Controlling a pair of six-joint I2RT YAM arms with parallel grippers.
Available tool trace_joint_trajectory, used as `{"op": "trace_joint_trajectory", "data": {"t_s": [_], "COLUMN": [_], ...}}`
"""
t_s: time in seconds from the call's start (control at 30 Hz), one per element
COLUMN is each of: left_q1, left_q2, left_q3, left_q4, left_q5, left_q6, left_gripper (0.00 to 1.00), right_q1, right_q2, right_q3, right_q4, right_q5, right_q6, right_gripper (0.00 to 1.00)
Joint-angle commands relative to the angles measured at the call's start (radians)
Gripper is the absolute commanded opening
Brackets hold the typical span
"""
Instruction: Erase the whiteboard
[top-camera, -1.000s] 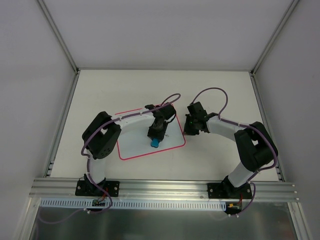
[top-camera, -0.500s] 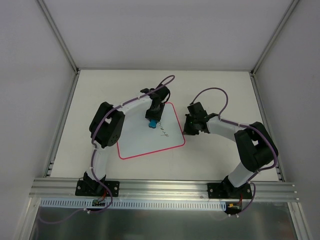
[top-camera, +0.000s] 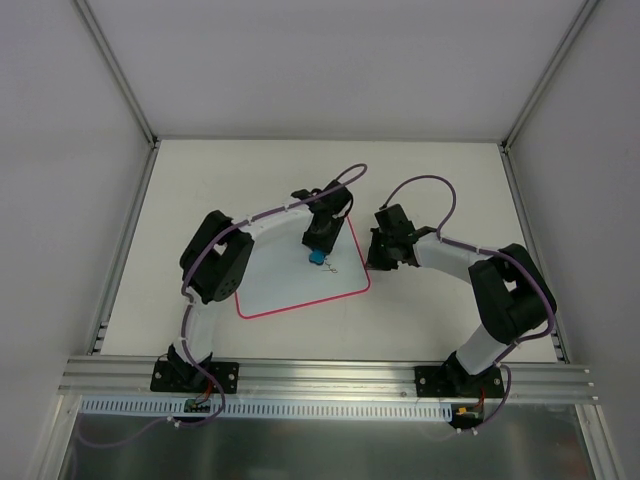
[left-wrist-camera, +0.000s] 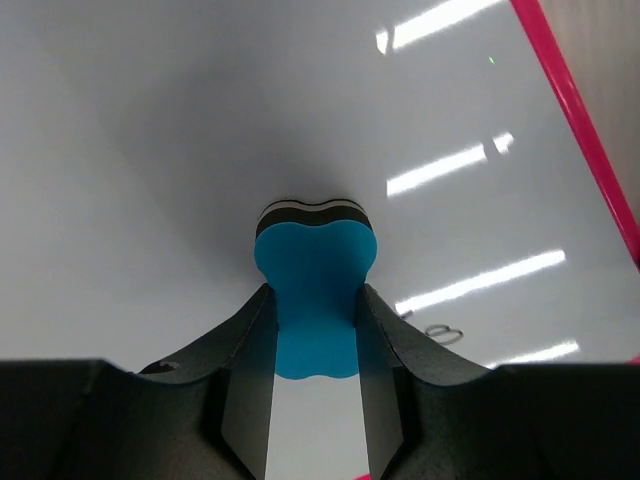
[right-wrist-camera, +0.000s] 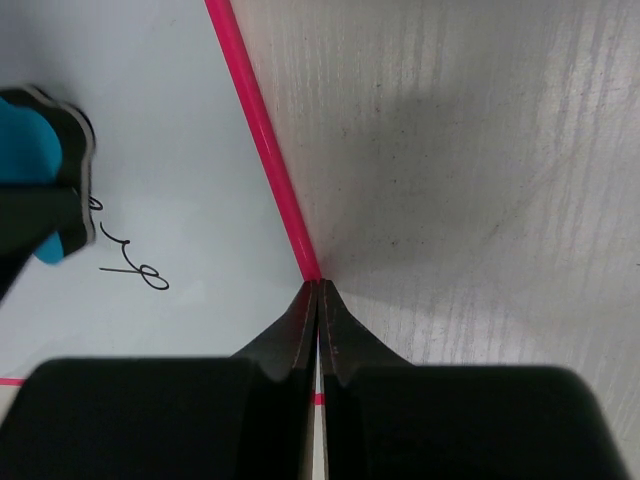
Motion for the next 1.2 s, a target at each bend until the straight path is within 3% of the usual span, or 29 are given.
{"op": "trace_joint_trajectory", "data": {"t_s": [0.0,0.2,0.63,1.17], "left_q1": [-0.08,-0.079,0.065,-0.12], "left_q2": [-0.017,-0.066,-0.022,0.006], "left_q3": [-0.12,-0.163,-0.045,-0.063], "left_q4": [-0.057,-0.059,-0.065,-0.062], "left_q5": [0.099,0.073,0.0,0.099], "left_q6": [-0.062,-0.095,-0.015,-0.101], "left_gripper": [0.0,0.0,0.0,0.0], "right_q1": [0.005,0.002,0.001,-0.03], "right_q2": [0.056,0.063,0.033,0.041], "right_q3": [-0.046,-0.043,-0.065,-0.069], "right_q4": [-0.124,-0.121,-0.122,-0.105], "right_q5": [0.06,0.06,0.063,0.005], "right_q6": [-0.018,-0.015,-0.001,0.034], "right_gripper": [0.0,0.0,0.0,0.0]}}
